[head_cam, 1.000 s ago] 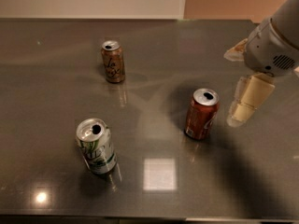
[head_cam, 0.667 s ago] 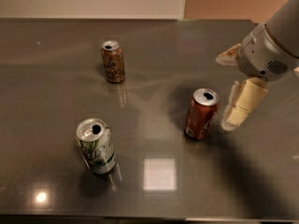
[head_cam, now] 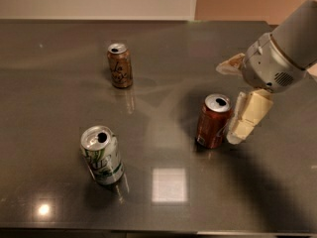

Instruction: Move coke can near orange can

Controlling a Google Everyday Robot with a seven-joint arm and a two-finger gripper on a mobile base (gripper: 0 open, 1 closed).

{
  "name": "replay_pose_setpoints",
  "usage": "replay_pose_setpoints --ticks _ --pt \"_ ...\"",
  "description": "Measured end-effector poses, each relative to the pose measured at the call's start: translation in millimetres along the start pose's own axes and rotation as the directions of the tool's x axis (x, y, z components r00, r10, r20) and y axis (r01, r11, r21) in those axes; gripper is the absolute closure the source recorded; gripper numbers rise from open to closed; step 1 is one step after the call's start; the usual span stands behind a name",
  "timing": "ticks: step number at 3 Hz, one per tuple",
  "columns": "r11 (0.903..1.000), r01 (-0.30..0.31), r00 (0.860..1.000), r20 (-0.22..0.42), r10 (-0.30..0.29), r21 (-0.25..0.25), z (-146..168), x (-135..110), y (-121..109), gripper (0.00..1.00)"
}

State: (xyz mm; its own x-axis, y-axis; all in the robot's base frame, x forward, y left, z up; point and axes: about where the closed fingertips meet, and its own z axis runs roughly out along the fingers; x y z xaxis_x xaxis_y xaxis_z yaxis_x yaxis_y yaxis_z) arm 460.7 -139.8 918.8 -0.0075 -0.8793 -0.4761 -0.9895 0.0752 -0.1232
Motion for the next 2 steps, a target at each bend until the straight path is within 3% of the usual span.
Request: replay_pose_setpoints --ticks 1,2 --pt "0.9998 0.016 1.0 0.01 -0.015 -0.01 5.3 0.6 1.5 0.0" --pt "0.9993 0.031 0.999 0.011 -0.031 -0.02 8.8 2.1 4.0 0.07"
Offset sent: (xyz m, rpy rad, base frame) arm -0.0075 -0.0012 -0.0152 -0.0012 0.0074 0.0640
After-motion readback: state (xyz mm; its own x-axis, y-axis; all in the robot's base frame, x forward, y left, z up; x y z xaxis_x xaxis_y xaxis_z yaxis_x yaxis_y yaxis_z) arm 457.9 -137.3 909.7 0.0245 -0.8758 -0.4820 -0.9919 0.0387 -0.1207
